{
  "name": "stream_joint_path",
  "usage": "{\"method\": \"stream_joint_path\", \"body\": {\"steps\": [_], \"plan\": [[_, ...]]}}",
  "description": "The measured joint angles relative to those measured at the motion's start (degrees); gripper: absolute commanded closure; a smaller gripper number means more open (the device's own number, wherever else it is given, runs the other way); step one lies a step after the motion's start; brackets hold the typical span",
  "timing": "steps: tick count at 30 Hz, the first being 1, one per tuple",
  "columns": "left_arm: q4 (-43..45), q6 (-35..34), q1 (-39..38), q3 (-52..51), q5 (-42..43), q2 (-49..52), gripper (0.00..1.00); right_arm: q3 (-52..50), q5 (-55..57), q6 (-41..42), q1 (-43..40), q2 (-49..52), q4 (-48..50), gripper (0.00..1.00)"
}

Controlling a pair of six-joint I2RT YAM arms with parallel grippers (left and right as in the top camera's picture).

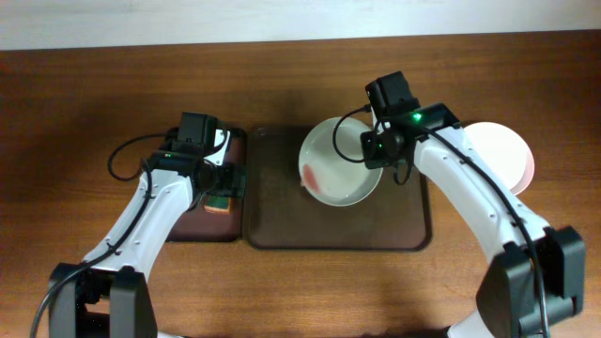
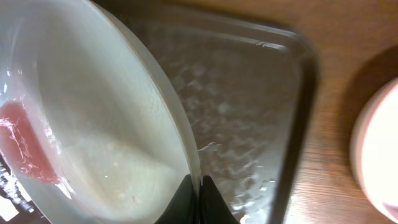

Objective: Clean dirty plates on tray and stack at the side

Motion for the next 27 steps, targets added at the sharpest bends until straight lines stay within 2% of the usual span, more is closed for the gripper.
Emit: {"method": "stream_joint_path", "body": {"steps": [2, 7, 10, 17, 19, 22, 23, 24, 25, 27], "plan": [[0.0, 0.0, 0.0, 0.0, 0.4, 0.0, 0.0, 0.0, 6.3, -1.2, 3.0, -2.0, -0.3, 0.96], [0.0, 0.0, 0.0, 0.0, 0.4, 0.0, 0.0, 0.1, 30.9, -2.2, 18.1, -2.2, -0.6, 0.96], [0.0, 0.0, 0.0, 0.0, 0.4, 0.0, 0.0, 0.1, 41.5, -2.3, 23.9, -2.2, -0.5, 0.96], [0.0, 0.0, 0.0, 0.0, 0.4, 0.0, 0.0, 0.1, 47.9, -1.8, 26.0, -2.2, -0.4, 0.96], [0.0, 0.0, 0.0, 0.0, 0.4, 0.0, 0.0, 0.1, 44.1, 2.2, 25.2, -2.2, -0.6, 0.96], [0.0, 0.1, 0.0, 0.0, 0.4, 0.0, 0.16, 0.1, 25.7, 10.3, 16.5, -2.3, -0.7, 0.96], [0.0, 0.1, 0.0, 0.0, 0.4, 0.0, 0.24, 0.1, 20.0, 11.7, 13.3, -2.2, -0.8, 0.96], [0.0, 0.0, 0.0, 0.0, 0.4, 0.0, 0.26, 0.0, 11.1, 13.3, 8.9, -1.9, -0.8, 0.96], [0.0, 0.1, 0.0, 0.0, 0.5, 0.0, 0.28, -0.2, 8.0, 14.6, 7.4, -1.7, -0.6, 0.96], [0.0, 0.0, 0.0, 0.0, 0.9, 0.0, 0.25, -2.0, -0.3, 16.5, 4.0, 0.0, 0.2, 0.96]]}}
